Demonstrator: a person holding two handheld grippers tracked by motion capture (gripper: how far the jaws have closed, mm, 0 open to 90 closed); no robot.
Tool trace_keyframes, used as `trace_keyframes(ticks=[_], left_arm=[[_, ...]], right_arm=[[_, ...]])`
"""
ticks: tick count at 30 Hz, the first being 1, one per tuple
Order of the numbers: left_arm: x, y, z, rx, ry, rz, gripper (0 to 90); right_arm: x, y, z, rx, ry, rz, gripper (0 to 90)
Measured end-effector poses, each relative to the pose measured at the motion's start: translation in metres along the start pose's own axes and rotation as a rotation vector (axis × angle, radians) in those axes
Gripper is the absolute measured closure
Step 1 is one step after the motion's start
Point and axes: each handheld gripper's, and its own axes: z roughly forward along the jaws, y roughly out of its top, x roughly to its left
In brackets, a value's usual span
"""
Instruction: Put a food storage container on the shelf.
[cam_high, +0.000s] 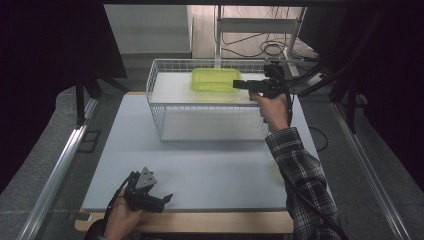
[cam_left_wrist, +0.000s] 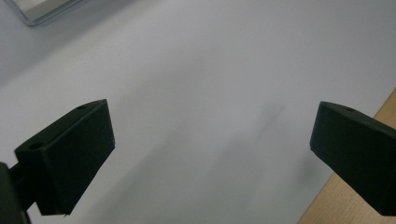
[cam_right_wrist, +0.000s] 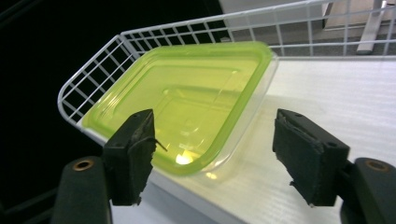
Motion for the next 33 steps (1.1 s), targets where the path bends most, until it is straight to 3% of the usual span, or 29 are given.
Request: trace_keyframes(ticks=[5, 15, 33], left_arm=[[-0.005, 0.001, 0.003, 0.028, 0.005, 0.047, 0.0], [-0.004, 0.001, 0.002, 0.027, 0.001, 0.032, 0.1], [-0.006, 0.002, 0.000, 0.003, -0.012, 0.018, 0.1]], right_arm=[[0.007, -0.007, -0.006, 0.003, 0.017, -0.039, 23.6], [0.015, -0.033, -0.014, 0.028, 0.017, -0.144, 14.6], [0.021, -0.066, -0.034, 0.026, 0.007, -0.232, 4.6]])
